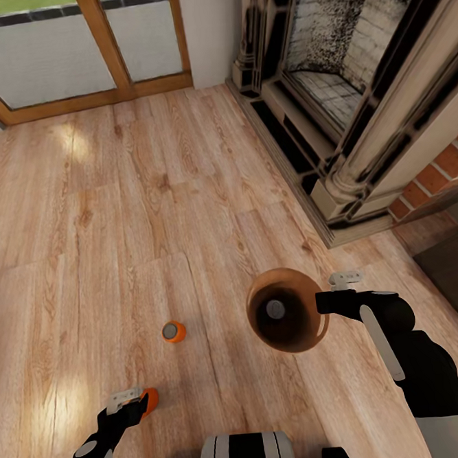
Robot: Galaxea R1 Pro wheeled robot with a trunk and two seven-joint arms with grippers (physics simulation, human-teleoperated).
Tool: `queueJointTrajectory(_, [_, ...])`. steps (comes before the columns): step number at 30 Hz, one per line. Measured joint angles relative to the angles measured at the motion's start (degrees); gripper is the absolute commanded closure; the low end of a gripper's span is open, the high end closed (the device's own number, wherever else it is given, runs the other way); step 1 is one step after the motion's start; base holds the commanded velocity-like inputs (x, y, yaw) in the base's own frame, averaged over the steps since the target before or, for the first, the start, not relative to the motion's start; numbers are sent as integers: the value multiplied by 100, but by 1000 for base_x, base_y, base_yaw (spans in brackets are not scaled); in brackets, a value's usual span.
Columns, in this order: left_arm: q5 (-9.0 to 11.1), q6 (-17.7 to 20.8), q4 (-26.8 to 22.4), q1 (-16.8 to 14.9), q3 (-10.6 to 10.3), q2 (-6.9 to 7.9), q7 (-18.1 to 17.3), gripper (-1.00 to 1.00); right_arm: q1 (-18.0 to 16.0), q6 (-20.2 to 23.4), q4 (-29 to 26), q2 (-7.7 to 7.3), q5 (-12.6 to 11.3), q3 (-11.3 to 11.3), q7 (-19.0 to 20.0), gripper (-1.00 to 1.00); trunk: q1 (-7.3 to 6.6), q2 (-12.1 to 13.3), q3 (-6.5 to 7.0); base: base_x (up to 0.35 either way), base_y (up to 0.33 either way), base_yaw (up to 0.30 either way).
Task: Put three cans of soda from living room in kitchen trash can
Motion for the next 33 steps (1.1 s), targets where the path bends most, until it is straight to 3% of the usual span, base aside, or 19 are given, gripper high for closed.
queueJointTrajectory(14, [4, 0, 0, 0, 0, 2, -1, -100, 0, -8, 0, 1, -3, 0, 0, 100, 0, 0, -4, 0, 0, 0])
queueJointTrajectory(28, [0, 0, 8, 0, -9, 0, -1, -100, 1, -9, 0, 1, -1, -2, 0, 100, 307, -560, -255, 0, 0, 0])
queueJointTrajectory(33, [0, 0, 9, 0, -14, 1, -2, -100, 0, -9, 0, 1, -10, -1, 0, 100, 307, -561, -256, 0, 0, 0])
